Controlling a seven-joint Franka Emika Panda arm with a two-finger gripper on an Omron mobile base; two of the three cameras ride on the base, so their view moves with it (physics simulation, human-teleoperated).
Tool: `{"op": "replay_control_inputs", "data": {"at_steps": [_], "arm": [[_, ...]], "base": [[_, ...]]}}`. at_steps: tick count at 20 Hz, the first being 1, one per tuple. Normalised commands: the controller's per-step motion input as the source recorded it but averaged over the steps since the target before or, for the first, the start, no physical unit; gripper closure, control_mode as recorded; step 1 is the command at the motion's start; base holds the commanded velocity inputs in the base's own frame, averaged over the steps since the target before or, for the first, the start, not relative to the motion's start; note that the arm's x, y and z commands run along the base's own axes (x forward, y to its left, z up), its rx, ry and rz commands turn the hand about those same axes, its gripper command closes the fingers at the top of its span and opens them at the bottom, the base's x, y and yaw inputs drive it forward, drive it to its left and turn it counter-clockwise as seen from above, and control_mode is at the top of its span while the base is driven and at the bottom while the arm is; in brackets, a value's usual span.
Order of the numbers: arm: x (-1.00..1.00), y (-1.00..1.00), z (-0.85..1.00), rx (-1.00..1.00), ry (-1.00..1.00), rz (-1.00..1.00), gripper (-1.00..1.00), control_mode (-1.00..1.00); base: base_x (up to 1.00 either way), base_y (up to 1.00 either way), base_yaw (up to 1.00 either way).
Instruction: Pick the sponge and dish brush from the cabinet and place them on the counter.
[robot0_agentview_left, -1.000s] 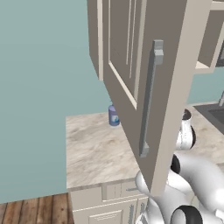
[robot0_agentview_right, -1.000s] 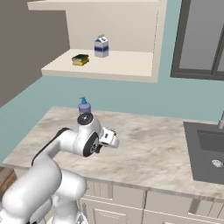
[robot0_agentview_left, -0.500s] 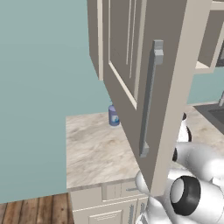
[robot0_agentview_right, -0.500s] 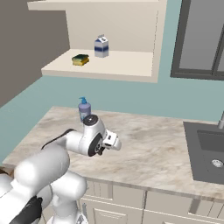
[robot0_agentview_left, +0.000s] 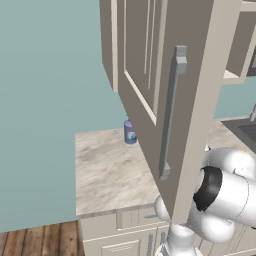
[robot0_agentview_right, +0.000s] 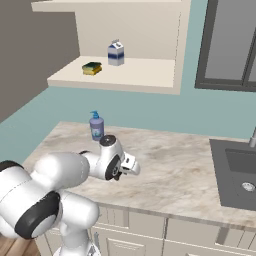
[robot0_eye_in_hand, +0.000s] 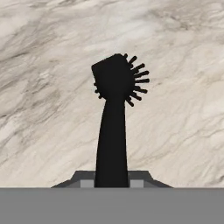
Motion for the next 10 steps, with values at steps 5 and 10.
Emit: {"op": "replay_control_inputs", "data": {"at_steps": [5, 10], "arm": [[0.08, -0.01, -0.28, 0.0, 0.06, 0.0, 1.0, -1.0], [0.04, 0.0, -0.24, 0.0, 0.07, 0.0, 1.0, -1.0]], "base": [[0.0, 0.0, 0.0], [0.0, 0.0, 0.0]]}}
